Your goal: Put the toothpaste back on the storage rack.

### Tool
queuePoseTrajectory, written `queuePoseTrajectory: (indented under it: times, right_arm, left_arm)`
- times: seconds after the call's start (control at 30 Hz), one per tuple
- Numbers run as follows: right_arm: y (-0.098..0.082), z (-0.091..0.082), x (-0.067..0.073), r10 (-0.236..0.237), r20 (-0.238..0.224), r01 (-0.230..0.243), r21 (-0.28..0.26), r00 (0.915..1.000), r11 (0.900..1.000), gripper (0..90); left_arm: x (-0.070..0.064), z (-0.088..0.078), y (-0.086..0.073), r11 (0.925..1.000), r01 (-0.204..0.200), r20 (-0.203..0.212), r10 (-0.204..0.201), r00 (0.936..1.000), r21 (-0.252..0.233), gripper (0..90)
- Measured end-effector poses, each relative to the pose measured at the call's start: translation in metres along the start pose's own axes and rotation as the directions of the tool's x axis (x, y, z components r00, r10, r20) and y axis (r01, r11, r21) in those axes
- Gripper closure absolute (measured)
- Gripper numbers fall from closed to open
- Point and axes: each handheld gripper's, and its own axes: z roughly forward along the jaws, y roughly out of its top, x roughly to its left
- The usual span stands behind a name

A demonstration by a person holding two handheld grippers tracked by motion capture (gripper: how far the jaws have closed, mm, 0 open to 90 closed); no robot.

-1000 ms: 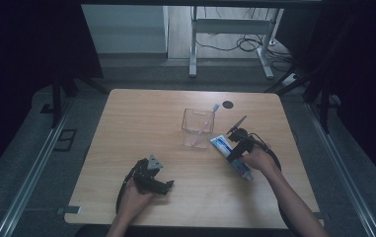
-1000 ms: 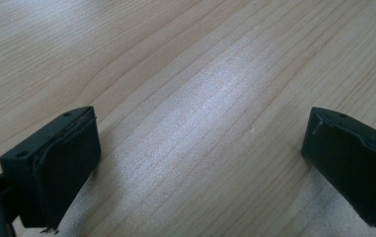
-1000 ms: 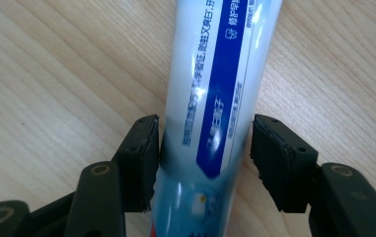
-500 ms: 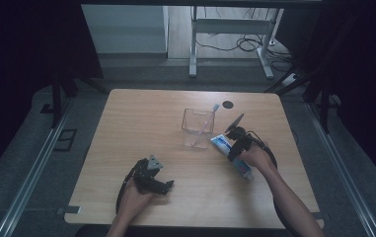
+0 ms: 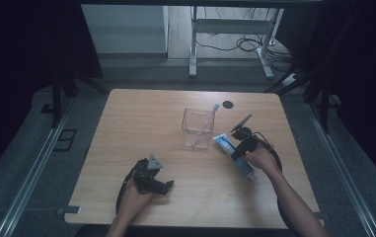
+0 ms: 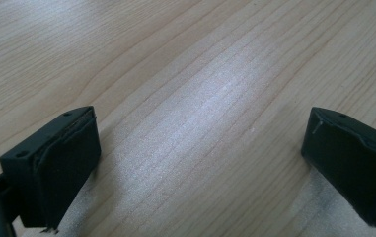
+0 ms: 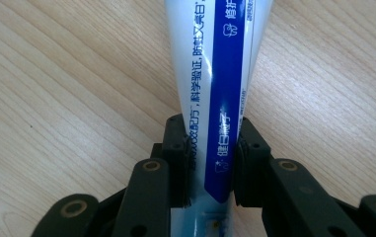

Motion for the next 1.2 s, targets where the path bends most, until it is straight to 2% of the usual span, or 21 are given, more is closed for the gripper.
queuePoseTrajectory:
  times: [0.1,0.27,0.57,0.8,1.13,1.17,1.2]
  right_arm:
    - [-0.003,-0.001,-0.001,0.000,-0.003,0.000,-0.012,1.0000,1.000,71.8]
    - [-0.012,-0.010,-0.004,-0.009,-0.011,0.008,-0.063,0.9999,0.998,71.9]
    - [-0.024,-0.030,0.001,-0.037,-0.011,0.035,-0.158,0.9993,0.987,71.9]
    - [-0.032,-0.045,0.005,-0.056,0.002,0.055,-0.231,0.9984,0.971,71.9]
    - [-0.037,-0.062,0.009,-0.075,0.008,0.073,-0.334,0.9971,0.940,71.9]
    - [-0.037,-0.062,0.009,-0.075,0.008,0.073,-0.334,0.9971,0.940,71.9]
    - [-0.037,-0.065,0.011,-0.078,0.015,0.079,-0.352,0.9968,0.933,71.9]
  left_arm:
    - [0.000,0.000,0.000,1.0000,0.000,0.000,0.000,1.0000,0.000,1.5]
    - [0.000,0.000,0.000,1.0000,0.000,0.000,0.000,1.0000,0.000,1.6]
    - [0.000,0.000,0.000,1.0000,0.001,0.000,-0.001,1.0000,0.000,1.6]
    - [0.000,0.000,0.000,1.0000,0.000,0.000,0.000,1.0000,0.000,1.5]
    - [0.000,0.000,0.000,1.0000,0.000,0.000,0.000,1.0000,0.000,1.5]
    - [0.000,0.000,0.000,1.0000,0.001,0.000,-0.001,1.0000,0.000,1.5]
    - [0.000,0.000,0.000,1.0000,0.000,-0.001,0.000,1.0000,0.000,1.5]
